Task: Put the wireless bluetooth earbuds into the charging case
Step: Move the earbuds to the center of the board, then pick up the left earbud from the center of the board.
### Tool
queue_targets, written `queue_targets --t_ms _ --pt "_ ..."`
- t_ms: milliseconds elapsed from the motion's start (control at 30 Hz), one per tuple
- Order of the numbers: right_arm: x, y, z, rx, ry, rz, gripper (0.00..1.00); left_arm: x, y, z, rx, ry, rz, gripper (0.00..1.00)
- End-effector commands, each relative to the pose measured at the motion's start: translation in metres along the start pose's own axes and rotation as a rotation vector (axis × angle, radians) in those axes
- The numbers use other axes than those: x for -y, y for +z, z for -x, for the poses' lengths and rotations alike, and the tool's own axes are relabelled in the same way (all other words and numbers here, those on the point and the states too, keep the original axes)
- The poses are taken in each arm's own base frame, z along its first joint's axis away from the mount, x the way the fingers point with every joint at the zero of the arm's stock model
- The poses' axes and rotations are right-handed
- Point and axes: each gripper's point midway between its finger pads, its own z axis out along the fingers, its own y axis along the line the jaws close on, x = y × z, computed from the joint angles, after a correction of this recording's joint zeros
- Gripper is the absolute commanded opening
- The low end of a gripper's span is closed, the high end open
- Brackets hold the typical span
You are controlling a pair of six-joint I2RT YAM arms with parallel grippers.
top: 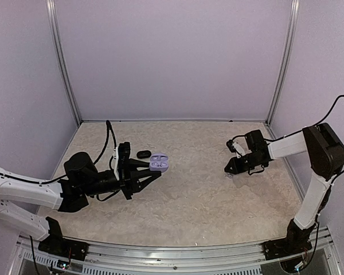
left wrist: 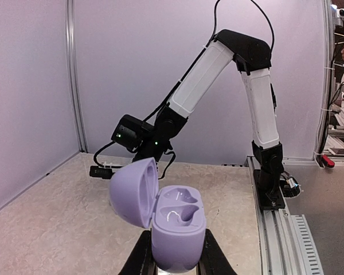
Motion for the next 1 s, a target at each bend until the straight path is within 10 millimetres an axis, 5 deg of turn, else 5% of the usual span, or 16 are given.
queue_targets --t_ms 0,167,400,500,667,967 --pt "-0.06 0.017 -0.02 -0.094 -0.117 0.194 0.13 -0.002 -0.004 0.012 0.041 0.015 0.011 0.0" --pt "-0.112 0.016 -0.036 -0.136 -0.233 0.35 0.12 -0.002 -0.004 0.014 0.04 0.014 0.01 0.0" --pt "-0.162 -0.011 -0.019 -0.031 -0.387 0.48 0.23 -0.001 -0.003 0.013 0.037 0.013 0.003 0.0" --pt "-0.161 -0.023 -0.004 0.021 -0.395 0.424 0.3 -0.001 -0.003 0.012 0.034 0.013 0.004 0.0" --pt "-0.129 -0.03 0.006 0.06 -0.299 0.196 0.33 -0.002 -0.003 0.01 0.031 0.011 0.008 0.0" --pt "-0.115 -0.027 -0.035 -0.011 -0.127 0.142 0.32 -0.002 -0.001 0.002 0.002 0.027 0.01 0.0"
